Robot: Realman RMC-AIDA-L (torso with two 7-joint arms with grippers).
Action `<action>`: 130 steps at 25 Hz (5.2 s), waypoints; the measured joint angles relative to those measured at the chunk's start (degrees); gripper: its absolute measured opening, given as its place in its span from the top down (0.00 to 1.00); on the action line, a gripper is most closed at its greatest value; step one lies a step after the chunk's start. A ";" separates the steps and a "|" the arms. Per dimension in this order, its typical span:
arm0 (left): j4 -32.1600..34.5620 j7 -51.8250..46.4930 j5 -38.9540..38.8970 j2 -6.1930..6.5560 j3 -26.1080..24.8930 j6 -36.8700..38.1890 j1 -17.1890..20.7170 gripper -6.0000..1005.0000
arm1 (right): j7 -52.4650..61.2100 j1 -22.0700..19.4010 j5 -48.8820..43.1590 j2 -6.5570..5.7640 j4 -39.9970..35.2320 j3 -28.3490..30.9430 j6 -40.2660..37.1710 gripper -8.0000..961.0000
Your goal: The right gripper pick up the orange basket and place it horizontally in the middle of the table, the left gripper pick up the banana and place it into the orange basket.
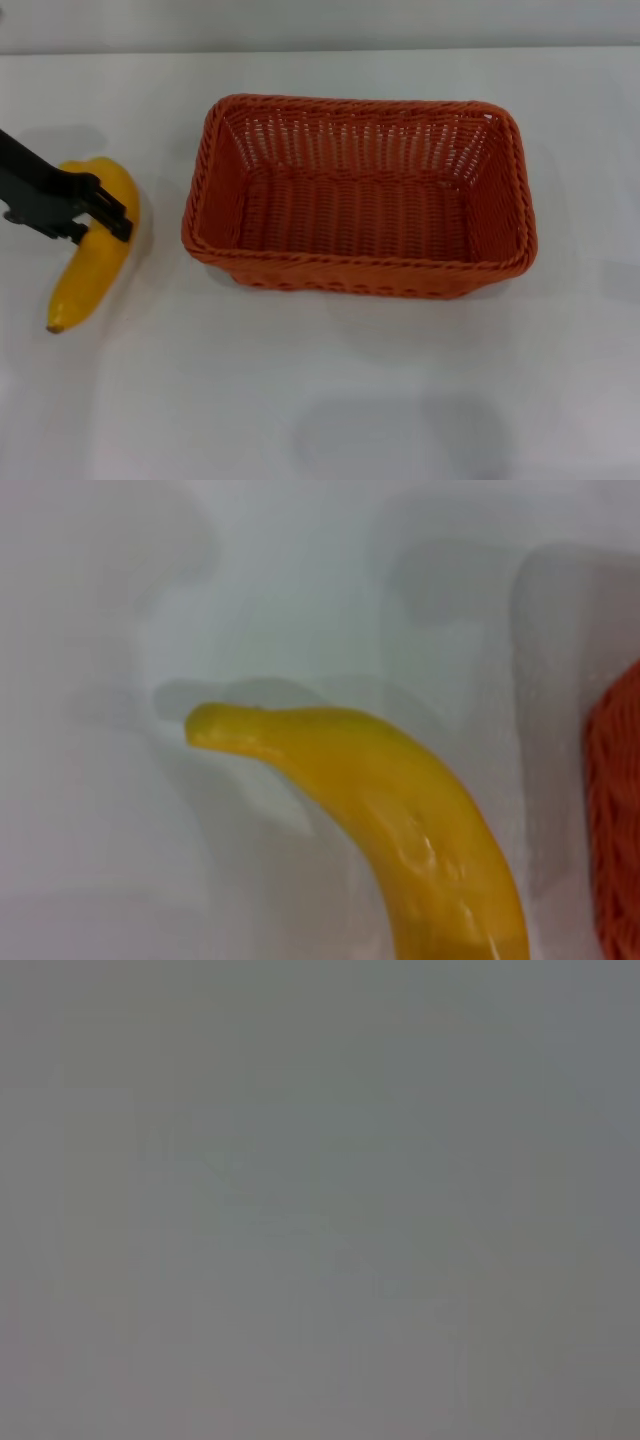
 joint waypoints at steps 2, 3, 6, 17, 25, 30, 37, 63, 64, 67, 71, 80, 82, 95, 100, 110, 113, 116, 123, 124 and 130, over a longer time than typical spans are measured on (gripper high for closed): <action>-3.43 2.53 -2.26 0.51 0.00 3.36 0.32 0.50 | -0.01 0.00 0.00 -0.06 0.00 0.53 0.00 0.09; -5.00 3.44 -3.37 0.57 0.00 4.36 0.51 0.50 | -0.01 0.00 0.00 -0.10 0.00 0.83 0.00 0.09; -9.63 6.28 -7.05 1.40 0.00 7.49 1.40 0.50 | -0.02 -0.03 0.00 -0.15 -0.40 1.54 0.00 0.09; -15.32 23.30 -22.57 5.10 0.13 15.58 -2.19 0.50 | -0.04 -0.32 -0.01 -0.15 -1.39 2.70 -0.32 0.09; -11.68 38.63 -15.21 2.51 0.19 15.40 -14.99 0.50 | 0.03 -0.22 -0.01 -0.01 -1.33 2.70 -0.43 0.09; -6.58 43.56 -7.31 -1.66 0.19 12.18 -22.73 0.50 | 0.32 -0.42 -0.01 0.03 -0.93 2.70 -0.44 0.09; -6.06 48.70 3.54 -12.12 0.16 4.98 -30.76 0.50 | 0.47 -0.65 -0.01 0.11 -0.76 2.74 -0.12 0.09; 0.98 48.15 0.47 -13.32 0.00 -3.51 -24.55 0.20 | 0.52 -1.68 0.70 0.28 -0.19 2.86 2.10 0.09; -0.20 48.72 -1.98 -13.31 -0.01 -3.62 -23.95 0.18 | 0.41 -1.70 0.70 0.28 -0.02 2.87 2.10 0.09; -4.22 51.28 -11.53 -13.26 -0.01 -3.64 -21.46 0.12 | 0.02 -1.75 0.70 0.24 0.15 2.87 1.98 0.09; -8.91 56.05 -28.76 -13.12 0.00 -3.36 -15.29 0.13 | -0.01 -2.03 0.69 0.28 0.17 2.87 2.01 0.09; -6.85 69.87 -69.70 -13.09 0.01 -3.22 5.75 0.13 | -0.05 -2.15 0.61 0.32 0.65 2.87 1.83 0.09; -3.89 73.28 -77.82 -13.10 0.00 -3.47 10.60 0.13 | -0.05 -2.16 0.62 0.32 1.07 2.86 1.81 0.09; 18.45 102.38 -121.77 -13.55 -0.18 -4.75 34.77 0.13 | -0.83 -1.69 1.50 0.29 3.96 3.24 -0.36 0.09; 23.42 108.31 -132.07 -13.60 -0.26 -7.58 38.20 0.12 | -1.64 -1.75 1.47 0.29 3.90 0.94 -1.40 0.09; 24.37 110.96 -134.49 -13.66 -0.26 -12.33 39.10 0.12 | -1.70 -1.75 1.42 0.29 3.94 -1.00 -2.18 0.09; 24.52 112.64 -134.50 -13.79 -0.26 -12.43 38.93 0.12 | -1.71 -1.70 1.39 0.29 3.90 -1.08 -2.61 0.09; 24.59 114.13 -134.51 -13.82 -0.26 -12.46 38.81 0.12 | -1.72 -1.67 1.39 0.29 3.88 -1.08 -2.65 0.09; 24.63 116.20 -134.82 -13.81 -0.26 -12.50 38.88 0.12 | -1.72 -1.55 1.39 0.30 3.86 -1.09 -2.66 0.09; 24.64 116.41 -134.83 -13.82 -0.39 -12.50 38.89 0.12 | -1.72 -1.50 1.39 0.29 3.86 -1.09 -2.66 0.09; 25.88 116.71 -135.80 -13.87 -2.43 -12.50 39.11 0.12 | -1.72 -1.07 1.40 0.30 3.86 -1.09 -2.64 0.09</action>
